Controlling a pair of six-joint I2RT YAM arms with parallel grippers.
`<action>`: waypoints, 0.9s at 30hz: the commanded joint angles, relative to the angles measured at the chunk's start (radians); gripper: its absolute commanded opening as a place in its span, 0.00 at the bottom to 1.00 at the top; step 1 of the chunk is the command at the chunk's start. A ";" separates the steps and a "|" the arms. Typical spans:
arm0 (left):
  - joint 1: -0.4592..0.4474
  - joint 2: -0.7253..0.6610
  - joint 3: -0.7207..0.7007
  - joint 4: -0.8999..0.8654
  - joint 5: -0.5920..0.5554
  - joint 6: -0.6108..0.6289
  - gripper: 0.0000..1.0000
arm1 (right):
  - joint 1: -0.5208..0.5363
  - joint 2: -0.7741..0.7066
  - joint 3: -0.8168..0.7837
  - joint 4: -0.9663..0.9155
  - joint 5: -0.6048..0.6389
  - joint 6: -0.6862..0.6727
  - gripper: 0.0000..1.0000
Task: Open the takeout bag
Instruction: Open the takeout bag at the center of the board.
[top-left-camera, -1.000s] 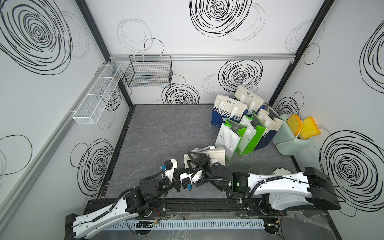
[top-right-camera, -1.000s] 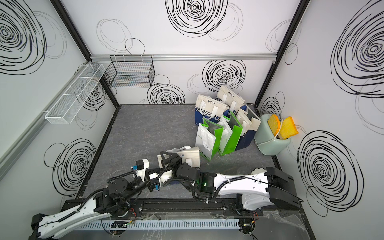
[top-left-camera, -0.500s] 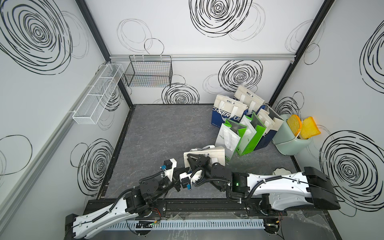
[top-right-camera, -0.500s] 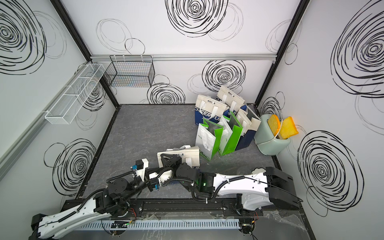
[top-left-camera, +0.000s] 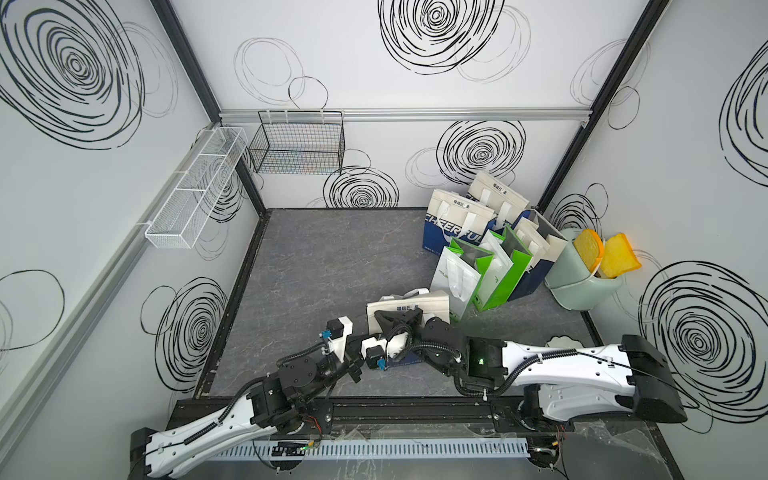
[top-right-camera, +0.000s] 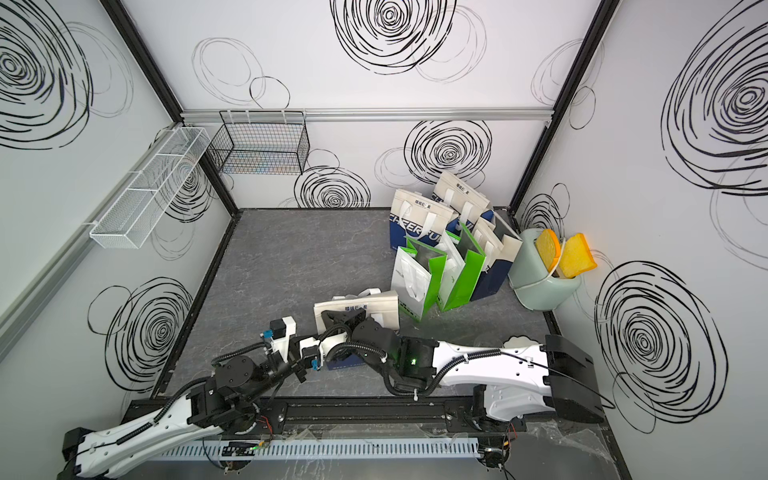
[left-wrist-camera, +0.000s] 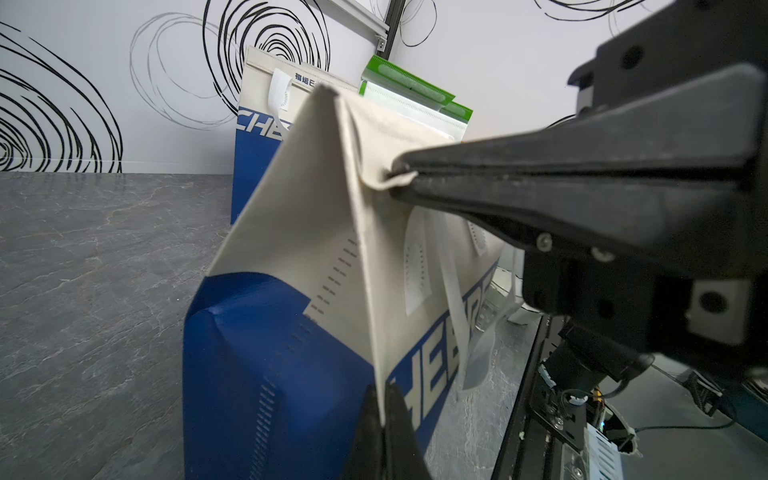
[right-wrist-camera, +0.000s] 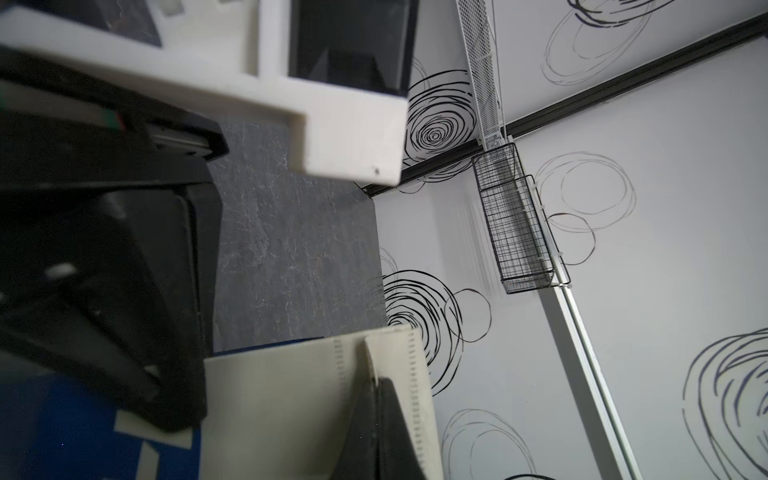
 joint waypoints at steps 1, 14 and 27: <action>-0.002 -0.009 0.016 0.009 0.034 -0.013 0.00 | -0.049 -0.074 0.064 0.055 -0.003 0.125 0.00; -0.001 0.003 0.016 0.012 0.037 -0.013 0.00 | -0.132 -0.099 0.116 -0.020 -0.133 0.334 0.00; -0.001 0.000 0.018 0.002 0.035 -0.012 0.00 | -0.211 -0.110 0.206 -0.117 -0.239 0.530 0.00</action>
